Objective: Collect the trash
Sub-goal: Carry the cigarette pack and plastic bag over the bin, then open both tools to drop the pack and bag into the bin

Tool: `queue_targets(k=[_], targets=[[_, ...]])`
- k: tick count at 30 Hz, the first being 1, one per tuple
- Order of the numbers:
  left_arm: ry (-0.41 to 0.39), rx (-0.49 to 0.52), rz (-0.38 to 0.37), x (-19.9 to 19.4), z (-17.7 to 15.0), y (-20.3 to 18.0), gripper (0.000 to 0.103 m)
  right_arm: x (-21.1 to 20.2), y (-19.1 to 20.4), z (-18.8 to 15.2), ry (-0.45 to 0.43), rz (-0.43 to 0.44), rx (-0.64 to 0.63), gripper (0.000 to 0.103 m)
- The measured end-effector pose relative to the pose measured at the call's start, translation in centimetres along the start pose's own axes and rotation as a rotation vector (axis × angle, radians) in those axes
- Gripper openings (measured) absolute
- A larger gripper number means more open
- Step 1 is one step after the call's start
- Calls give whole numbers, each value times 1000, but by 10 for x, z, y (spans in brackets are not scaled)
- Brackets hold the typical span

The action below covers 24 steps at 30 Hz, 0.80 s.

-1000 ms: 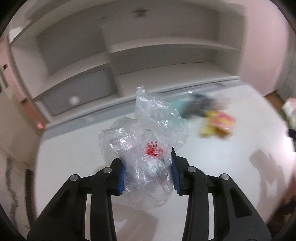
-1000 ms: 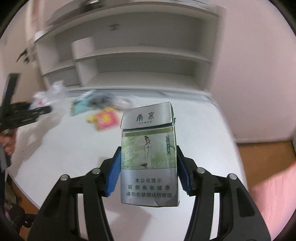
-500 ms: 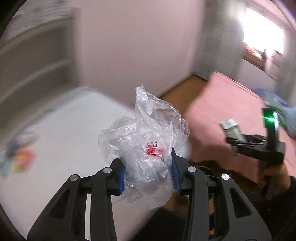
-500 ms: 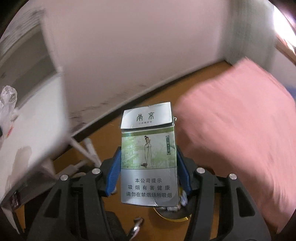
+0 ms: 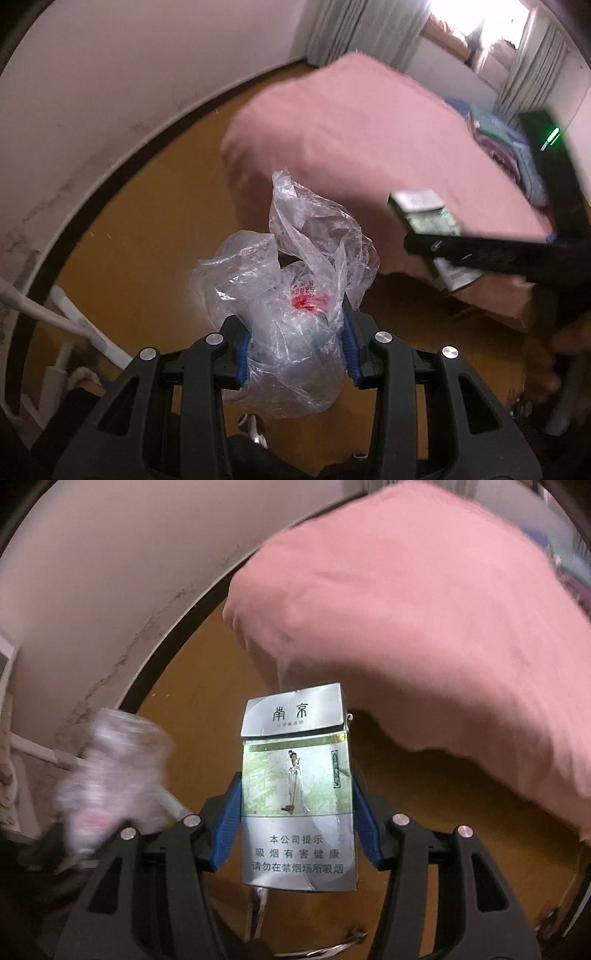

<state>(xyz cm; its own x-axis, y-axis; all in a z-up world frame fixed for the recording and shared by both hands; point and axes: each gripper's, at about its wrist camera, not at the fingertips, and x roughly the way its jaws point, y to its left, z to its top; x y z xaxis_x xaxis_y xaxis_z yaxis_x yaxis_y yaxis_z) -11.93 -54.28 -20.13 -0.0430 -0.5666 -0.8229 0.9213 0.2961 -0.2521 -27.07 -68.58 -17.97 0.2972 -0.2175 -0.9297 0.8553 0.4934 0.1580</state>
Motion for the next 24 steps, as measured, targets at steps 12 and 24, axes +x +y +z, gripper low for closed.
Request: queue_targets(k=[12,24], targets=[[105,-28,-67,85,-24,9,40,9,7,5,35,-18,-18,54],[74,-55,-83,77,-34,9,75,12,0,5,56,-8,19,55]])
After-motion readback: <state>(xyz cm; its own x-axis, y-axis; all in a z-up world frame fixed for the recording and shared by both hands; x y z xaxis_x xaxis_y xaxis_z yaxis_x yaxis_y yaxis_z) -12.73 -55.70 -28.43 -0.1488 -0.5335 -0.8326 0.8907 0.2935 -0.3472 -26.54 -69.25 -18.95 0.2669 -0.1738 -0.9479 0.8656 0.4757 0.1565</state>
